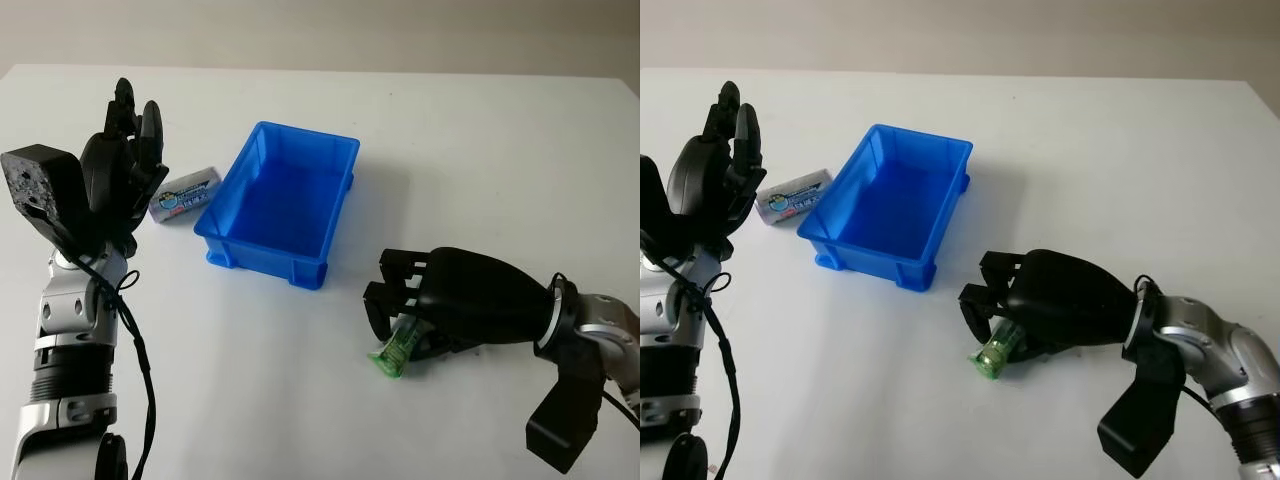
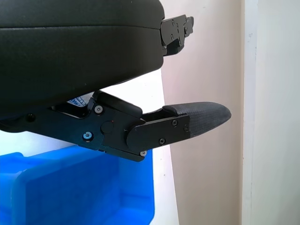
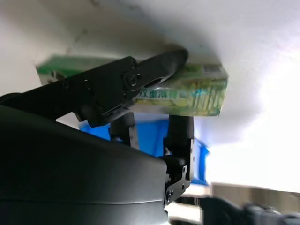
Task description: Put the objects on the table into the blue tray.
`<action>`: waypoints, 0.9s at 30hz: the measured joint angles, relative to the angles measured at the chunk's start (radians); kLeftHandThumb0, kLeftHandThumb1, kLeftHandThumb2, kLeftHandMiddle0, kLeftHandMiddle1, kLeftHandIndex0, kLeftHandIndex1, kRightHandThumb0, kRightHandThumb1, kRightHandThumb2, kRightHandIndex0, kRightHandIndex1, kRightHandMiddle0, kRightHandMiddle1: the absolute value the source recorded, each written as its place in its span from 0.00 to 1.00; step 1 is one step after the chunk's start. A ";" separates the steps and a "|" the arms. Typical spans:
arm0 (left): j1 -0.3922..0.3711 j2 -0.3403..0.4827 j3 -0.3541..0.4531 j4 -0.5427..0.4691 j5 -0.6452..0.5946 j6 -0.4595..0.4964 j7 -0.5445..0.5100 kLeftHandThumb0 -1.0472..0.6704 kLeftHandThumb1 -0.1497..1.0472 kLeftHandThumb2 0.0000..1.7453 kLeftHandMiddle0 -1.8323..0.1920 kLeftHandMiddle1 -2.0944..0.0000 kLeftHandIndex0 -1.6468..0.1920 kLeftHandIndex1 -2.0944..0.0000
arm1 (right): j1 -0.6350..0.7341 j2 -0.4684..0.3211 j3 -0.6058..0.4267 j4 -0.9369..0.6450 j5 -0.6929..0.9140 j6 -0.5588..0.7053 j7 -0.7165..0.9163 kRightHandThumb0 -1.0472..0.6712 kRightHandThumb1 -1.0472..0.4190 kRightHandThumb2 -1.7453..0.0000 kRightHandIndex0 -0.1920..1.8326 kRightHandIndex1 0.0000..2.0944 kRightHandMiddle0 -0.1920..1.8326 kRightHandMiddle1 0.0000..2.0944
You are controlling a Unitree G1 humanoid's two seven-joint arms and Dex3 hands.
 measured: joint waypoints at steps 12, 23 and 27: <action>0.000 0.003 -0.001 -0.007 0.004 0.010 -0.003 0.17 1.00 0.36 1.00 1.00 1.00 1.00 | -0.156 -0.023 0.174 0.180 -0.240 0.071 -0.460 0.31 0.00 0.89 0.65 1.00 0.54 1.00; 0.000 0.004 -0.001 -0.008 0.004 0.012 -0.003 0.17 1.00 0.35 1.00 1.00 1.00 1.00 | -0.351 0.043 0.143 0.265 0.067 0.165 -0.310 0.31 0.00 0.88 0.61 1.00 0.51 1.00; 0.000 0.003 0.000 -0.008 0.004 0.018 0.005 0.17 1.00 0.35 1.00 1.00 1.00 1.00 | -0.423 0.076 0.139 0.296 0.135 0.168 -0.272 0.31 0.00 0.88 0.60 1.00 0.50 1.00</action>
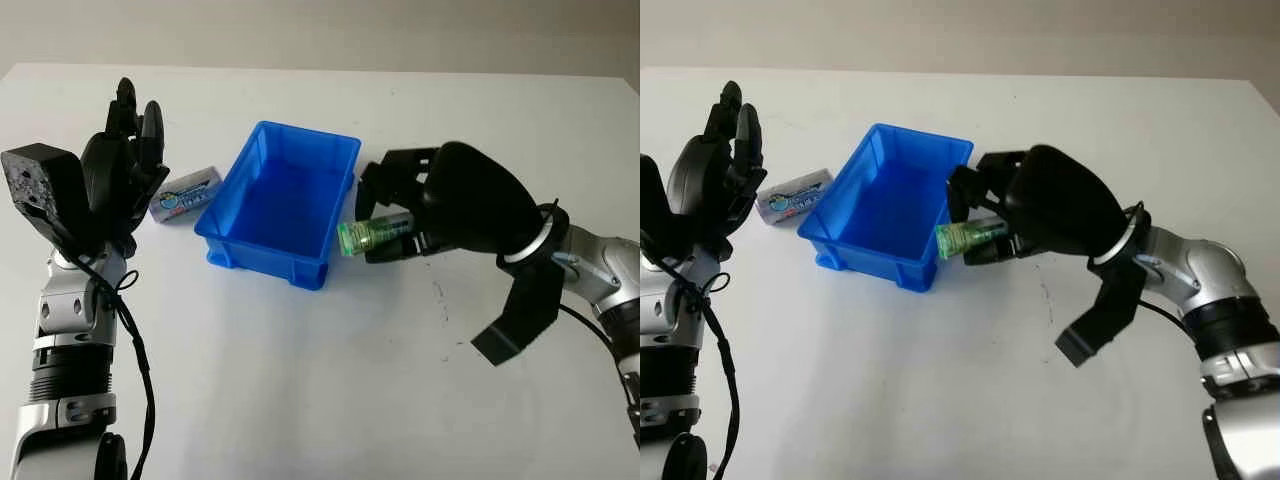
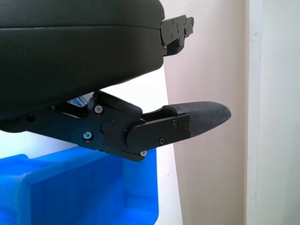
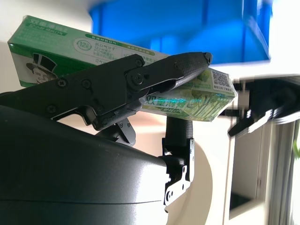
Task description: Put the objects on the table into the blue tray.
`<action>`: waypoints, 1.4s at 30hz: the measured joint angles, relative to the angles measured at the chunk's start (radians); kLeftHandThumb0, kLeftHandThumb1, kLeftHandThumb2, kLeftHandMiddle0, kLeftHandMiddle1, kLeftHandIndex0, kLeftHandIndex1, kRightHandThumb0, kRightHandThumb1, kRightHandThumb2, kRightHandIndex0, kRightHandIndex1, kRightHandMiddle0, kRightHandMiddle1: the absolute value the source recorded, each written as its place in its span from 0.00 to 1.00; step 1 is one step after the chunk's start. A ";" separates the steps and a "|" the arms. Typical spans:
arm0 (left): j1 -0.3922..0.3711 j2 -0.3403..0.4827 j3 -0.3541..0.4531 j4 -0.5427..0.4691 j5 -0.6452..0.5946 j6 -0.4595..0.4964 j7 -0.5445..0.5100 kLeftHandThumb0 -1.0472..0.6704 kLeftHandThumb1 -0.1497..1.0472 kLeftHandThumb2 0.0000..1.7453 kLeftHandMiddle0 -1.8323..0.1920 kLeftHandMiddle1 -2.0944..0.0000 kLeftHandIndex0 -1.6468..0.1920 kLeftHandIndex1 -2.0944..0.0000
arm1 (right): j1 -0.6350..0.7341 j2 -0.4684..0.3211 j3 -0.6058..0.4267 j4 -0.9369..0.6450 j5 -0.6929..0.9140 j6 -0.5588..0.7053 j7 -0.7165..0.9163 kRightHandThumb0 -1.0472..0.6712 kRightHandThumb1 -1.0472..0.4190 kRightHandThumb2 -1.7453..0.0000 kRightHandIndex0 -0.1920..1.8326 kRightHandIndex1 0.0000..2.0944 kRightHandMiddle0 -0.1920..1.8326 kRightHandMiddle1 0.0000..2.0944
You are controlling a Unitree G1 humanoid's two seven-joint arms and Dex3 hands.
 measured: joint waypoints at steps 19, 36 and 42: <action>-0.001 0.000 -0.006 0.005 0.004 -0.020 0.006 0.16 1.00 0.36 1.00 1.00 1.00 1.00 | -0.358 0.197 0.075 0.361 -0.028 0.121 -0.079 0.32 0.00 0.87 0.60 1.00 0.46 1.00; 0.000 -0.024 -0.009 0.001 0.013 -0.029 0.049 0.17 1.00 0.37 1.00 1.00 1.00 1.00 | -0.477 0.367 0.325 0.689 -0.136 0.283 -0.167 0.32 0.00 0.87 0.54 1.00 0.45 1.00; 0.000 -0.038 -0.010 0.000 0.017 -0.029 0.063 0.17 1.00 0.37 1.00 1.00 1.00 1.00 | -0.477 0.377 0.356 0.709 -0.131 0.301 -0.120 0.31 0.00 0.87 0.38 1.00 0.31 1.00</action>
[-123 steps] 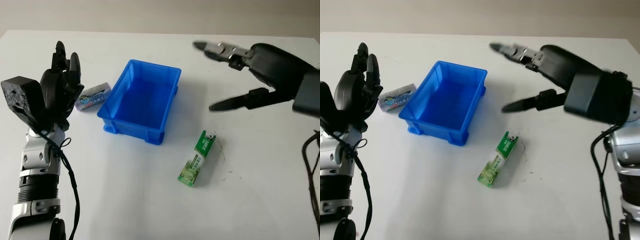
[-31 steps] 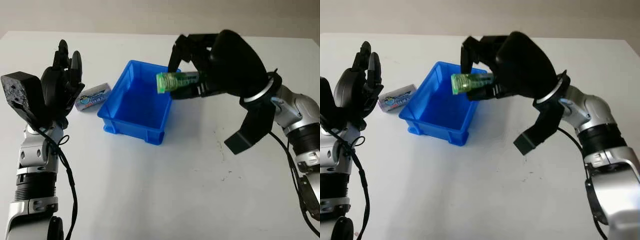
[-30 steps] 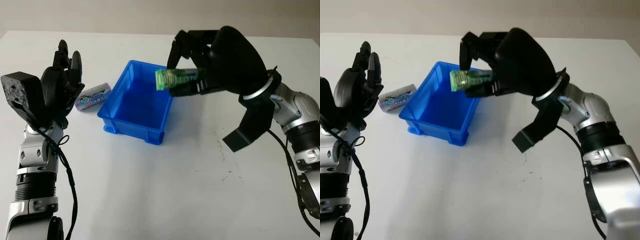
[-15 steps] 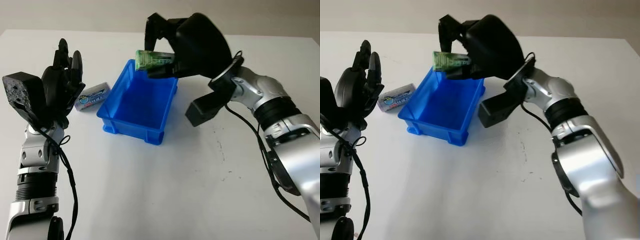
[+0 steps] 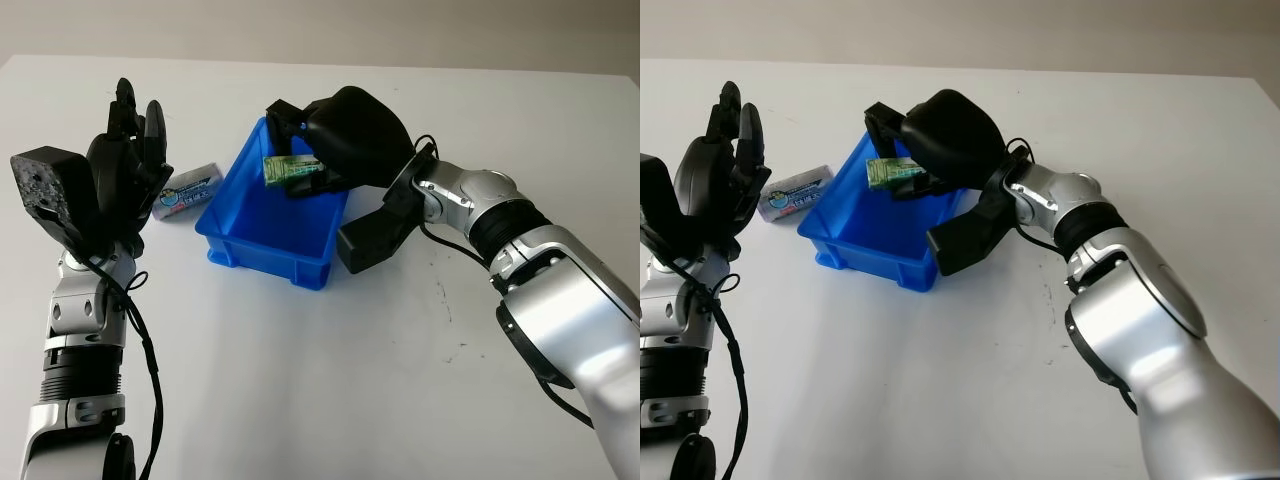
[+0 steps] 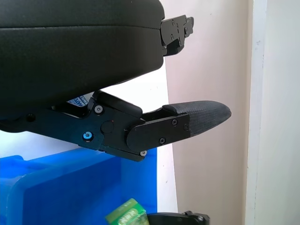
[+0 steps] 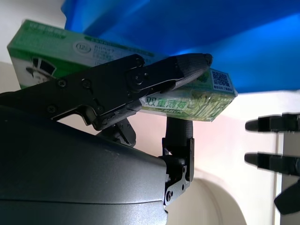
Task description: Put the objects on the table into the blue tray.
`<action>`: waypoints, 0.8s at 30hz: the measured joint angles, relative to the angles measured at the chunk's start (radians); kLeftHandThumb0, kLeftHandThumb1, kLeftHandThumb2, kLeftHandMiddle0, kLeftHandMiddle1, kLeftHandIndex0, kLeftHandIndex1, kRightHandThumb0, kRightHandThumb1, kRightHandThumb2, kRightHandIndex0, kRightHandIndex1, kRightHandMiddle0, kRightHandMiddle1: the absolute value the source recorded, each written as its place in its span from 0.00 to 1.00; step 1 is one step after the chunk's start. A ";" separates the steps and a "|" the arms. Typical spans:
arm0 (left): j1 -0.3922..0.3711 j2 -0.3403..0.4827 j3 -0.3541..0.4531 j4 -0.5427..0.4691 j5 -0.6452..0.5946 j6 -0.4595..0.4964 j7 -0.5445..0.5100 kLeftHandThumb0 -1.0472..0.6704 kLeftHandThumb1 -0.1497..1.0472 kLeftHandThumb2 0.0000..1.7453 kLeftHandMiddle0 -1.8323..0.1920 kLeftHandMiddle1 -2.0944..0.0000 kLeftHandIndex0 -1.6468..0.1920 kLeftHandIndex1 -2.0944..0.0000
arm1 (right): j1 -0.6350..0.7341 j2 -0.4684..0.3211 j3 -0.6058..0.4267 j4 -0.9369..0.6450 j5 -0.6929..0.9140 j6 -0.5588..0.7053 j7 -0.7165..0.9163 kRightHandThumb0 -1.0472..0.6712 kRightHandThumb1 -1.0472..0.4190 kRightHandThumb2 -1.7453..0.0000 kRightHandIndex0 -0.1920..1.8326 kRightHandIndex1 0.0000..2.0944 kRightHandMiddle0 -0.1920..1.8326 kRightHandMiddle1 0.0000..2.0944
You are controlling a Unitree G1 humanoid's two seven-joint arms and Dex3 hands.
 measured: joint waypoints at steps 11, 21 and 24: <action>0.000 0.000 -0.003 0.029 0.006 -0.032 -0.006 0.17 1.00 0.36 1.00 1.00 1.00 1.00 | -0.006 -0.021 -0.029 -0.002 0.112 -0.015 0.305 0.17 0.00 0.78 0.13 0.08 0.10 0.13; -0.005 0.000 -0.008 0.042 0.013 -0.041 -0.011 0.16 1.00 0.36 1.00 1.00 1.00 1.00 | -0.028 -0.040 -0.052 -0.035 0.151 -0.021 0.319 0.15 0.00 0.75 0.00 0.00 0.00 0.00; -0.005 0.000 -0.009 0.042 0.016 -0.041 -0.010 0.16 1.00 0.36 1.00 1.00 1.00 1.00 | -0.033 -0.043 -0.056 -0.039 0.152 -0.021 0.292 0.14 0.00 0.74 0.00 0.00 0.00 0.00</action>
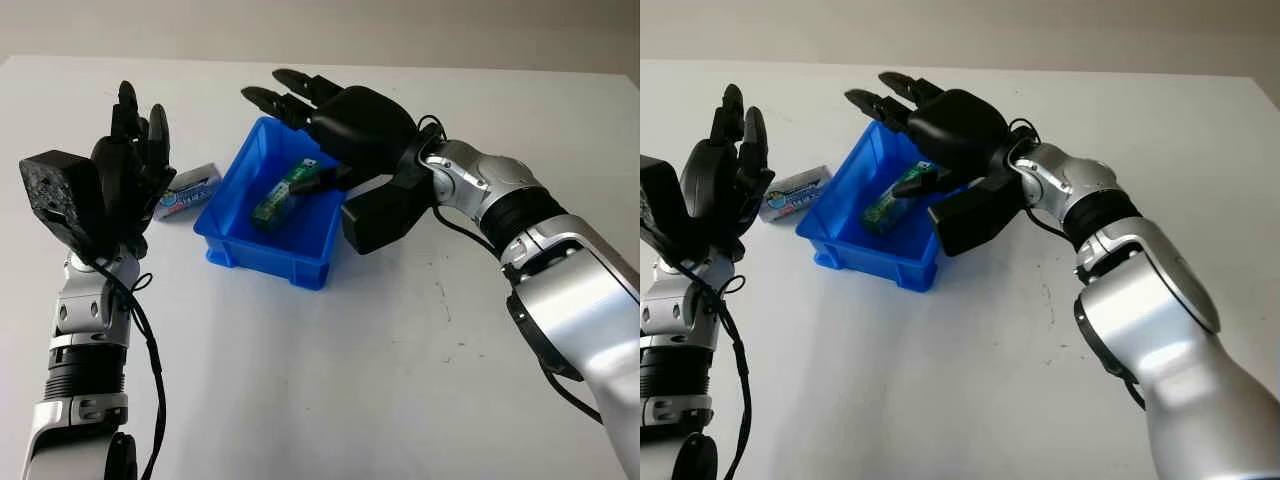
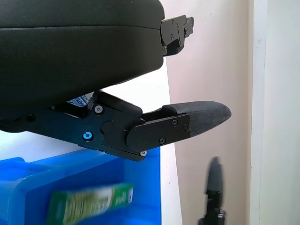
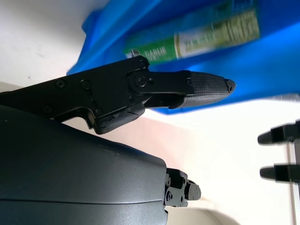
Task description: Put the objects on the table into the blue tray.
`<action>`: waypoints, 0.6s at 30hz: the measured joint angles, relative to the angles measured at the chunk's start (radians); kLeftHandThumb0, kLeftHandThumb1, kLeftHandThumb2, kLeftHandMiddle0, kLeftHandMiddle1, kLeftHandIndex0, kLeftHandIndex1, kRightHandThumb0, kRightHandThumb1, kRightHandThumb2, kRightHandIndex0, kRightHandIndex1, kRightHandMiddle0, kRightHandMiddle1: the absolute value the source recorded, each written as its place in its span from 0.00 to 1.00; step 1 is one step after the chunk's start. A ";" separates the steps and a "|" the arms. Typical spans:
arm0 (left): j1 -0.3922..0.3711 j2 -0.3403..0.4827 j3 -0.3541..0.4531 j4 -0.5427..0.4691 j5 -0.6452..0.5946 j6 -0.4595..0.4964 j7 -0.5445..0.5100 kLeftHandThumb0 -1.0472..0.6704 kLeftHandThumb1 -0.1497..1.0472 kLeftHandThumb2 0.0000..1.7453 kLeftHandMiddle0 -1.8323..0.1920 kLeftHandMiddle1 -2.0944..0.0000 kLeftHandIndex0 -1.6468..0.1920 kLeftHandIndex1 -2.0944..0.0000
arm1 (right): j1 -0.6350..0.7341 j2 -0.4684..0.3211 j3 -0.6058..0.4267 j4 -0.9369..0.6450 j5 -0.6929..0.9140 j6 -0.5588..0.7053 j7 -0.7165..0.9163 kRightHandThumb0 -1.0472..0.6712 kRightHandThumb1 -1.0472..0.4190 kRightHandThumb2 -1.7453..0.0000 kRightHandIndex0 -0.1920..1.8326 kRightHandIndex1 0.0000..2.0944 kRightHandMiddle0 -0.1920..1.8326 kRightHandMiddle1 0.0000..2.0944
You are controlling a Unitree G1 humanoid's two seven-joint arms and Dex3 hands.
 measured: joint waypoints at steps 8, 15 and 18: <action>0.000 0.000 0.001 -0.002 0.000 0.006 0.002 0.17 1.00 0.36 1.00 1.00 1.00 1.00 | -0.004 -0.007 -0.121 -0.008 0.149 0.005 0.038 0.11 0.00 0.69 0.00 0.00 0.00 0.00; 0.000 0.016 0.003 -0.013 0.001 0.034 -0.009 0.17 1.00 0.36 1.00 1.00 1.00 1.00 | 0.066 -0.004 -0.357 -0.104 0.482 0.090 0.290 0.12 0.00 0.65 0.00 0.00 0.00 0.00; 0.000 0.044 0.007 -0.014 0.012 0.043 -0.008 0.18 1.00 0.34 1.00 1.00 1.00 1.00 | 0.160 0.001 -0.463 -0.200 0.641 0.200 0.399 0.13 0.00 0.64 0.00 0.00 0.00 0.00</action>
